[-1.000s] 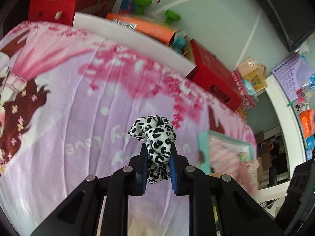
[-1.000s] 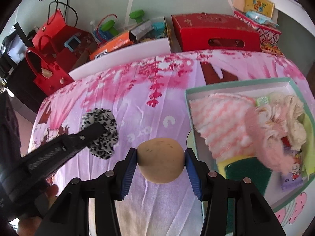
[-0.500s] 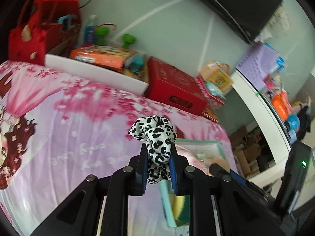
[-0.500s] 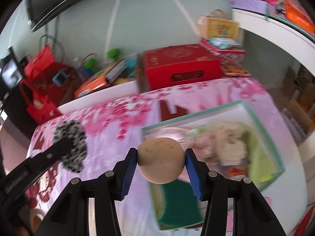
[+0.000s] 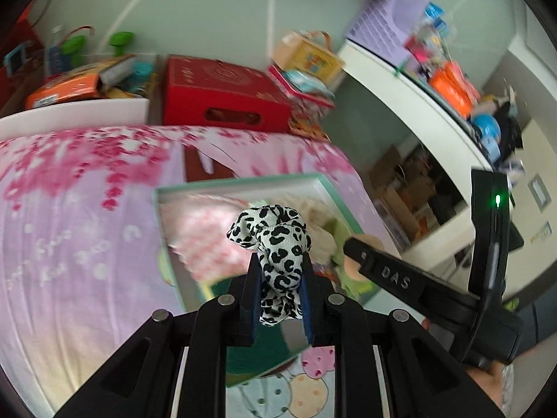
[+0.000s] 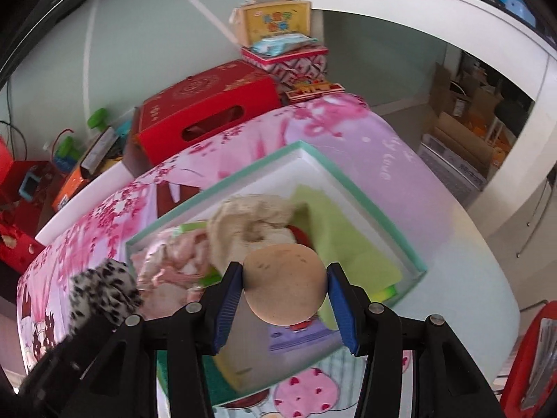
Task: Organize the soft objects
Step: 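Carry the scrunchie and tan sponge over the tray and release both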
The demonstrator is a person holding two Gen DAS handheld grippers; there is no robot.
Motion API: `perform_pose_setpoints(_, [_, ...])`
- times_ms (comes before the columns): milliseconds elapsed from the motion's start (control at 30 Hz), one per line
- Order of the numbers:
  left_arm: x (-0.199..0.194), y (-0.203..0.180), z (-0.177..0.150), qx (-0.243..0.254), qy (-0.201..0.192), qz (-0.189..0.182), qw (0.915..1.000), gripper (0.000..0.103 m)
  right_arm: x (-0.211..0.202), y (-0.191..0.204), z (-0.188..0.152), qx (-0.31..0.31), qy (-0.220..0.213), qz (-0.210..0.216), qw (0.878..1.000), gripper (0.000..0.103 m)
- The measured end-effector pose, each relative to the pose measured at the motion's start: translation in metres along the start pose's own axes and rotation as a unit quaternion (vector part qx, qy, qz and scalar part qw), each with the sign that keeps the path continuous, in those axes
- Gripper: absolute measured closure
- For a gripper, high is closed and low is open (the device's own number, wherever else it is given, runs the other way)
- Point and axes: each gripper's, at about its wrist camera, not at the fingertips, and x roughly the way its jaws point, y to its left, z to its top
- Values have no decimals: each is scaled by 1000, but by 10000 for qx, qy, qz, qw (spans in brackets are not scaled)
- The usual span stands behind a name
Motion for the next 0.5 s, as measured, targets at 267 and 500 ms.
perform_pose_setpoints(267, [35,-17,-13,198,362,7,9991,83,15,-13,2,105,174,36,9998,51])
perform_pose_setpoints(500, [57,-10,-20,125,598,157,9980,76,28,-7,-2,50,380,128,9992,49])
